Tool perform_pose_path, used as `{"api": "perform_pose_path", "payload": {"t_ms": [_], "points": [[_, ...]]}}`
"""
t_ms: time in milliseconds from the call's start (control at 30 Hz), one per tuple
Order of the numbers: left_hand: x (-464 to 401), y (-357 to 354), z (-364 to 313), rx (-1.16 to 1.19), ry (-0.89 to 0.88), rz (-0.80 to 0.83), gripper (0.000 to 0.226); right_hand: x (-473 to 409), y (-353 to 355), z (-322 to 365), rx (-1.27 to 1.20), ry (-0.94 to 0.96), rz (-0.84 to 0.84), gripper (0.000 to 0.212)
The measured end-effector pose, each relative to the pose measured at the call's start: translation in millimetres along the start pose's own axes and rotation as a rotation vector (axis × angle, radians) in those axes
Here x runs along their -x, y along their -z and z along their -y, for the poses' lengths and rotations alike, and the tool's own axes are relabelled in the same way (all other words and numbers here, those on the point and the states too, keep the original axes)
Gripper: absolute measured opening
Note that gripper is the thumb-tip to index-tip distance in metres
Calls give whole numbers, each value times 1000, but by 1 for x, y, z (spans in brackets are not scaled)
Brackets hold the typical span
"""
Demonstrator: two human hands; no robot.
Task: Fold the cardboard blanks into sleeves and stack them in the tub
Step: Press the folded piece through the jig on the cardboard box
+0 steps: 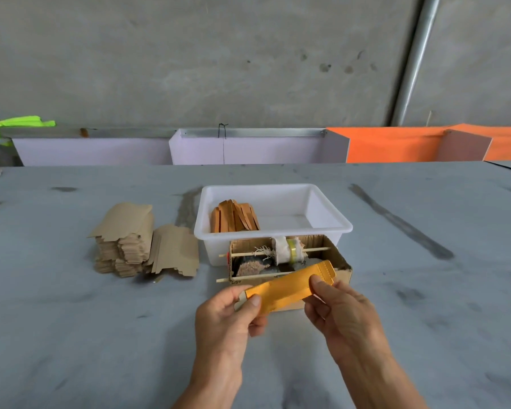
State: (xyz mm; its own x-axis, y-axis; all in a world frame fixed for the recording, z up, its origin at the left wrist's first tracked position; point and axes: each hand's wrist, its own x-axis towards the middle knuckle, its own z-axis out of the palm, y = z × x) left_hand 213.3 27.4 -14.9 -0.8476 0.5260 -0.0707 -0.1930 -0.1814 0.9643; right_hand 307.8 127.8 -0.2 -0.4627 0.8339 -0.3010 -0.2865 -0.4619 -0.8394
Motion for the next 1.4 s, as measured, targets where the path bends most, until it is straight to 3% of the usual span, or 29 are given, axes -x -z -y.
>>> {"api": "perform_pose_path", "payload": {"t_ms": [100, 267, 467, 633, 767, 1000, 1100, 1200, 1300, 1400], "points": [[-4, 2, -7, 1, 58, -4, 7, -1, -4, 5, 27, 25, 2, 18], [-17, 4, -26, -97, 81, -11, 28, 1, -14, 12, 156, 77, 29, 17], [-25, 4, -44, -316, 116, 244, 14, 5, -29, 18, 407, 139, 157, 11], [-31, 3, -47, -195, 75, 99, 10, 9, -36, 17, 514, 120, 226, 2], [-39, -3, -50, -166, 27, 22, 11, 6, -48, 14, 567, 100, 220, 10], [-64, 8, -66, -193, 54, 38, 12, -22, -84, 31, 637, 204, 127, 10], [-82, 4, -71, -247, -21, -75, 14, -32, -99, 28, 707, 210, 182, 7], [-100, -2, -71, -266, -88, -143, 14, -45, -116, 23, 783, 246, 174, 17], [-118, -2, -70, -358, -175, -123, 16, -66, -132, 25, 807, 296, 92, 22], [-142, -2, -71, -479, -257, -92, 23, -89, -147, 28, 866, 324, 74, 13]]}}
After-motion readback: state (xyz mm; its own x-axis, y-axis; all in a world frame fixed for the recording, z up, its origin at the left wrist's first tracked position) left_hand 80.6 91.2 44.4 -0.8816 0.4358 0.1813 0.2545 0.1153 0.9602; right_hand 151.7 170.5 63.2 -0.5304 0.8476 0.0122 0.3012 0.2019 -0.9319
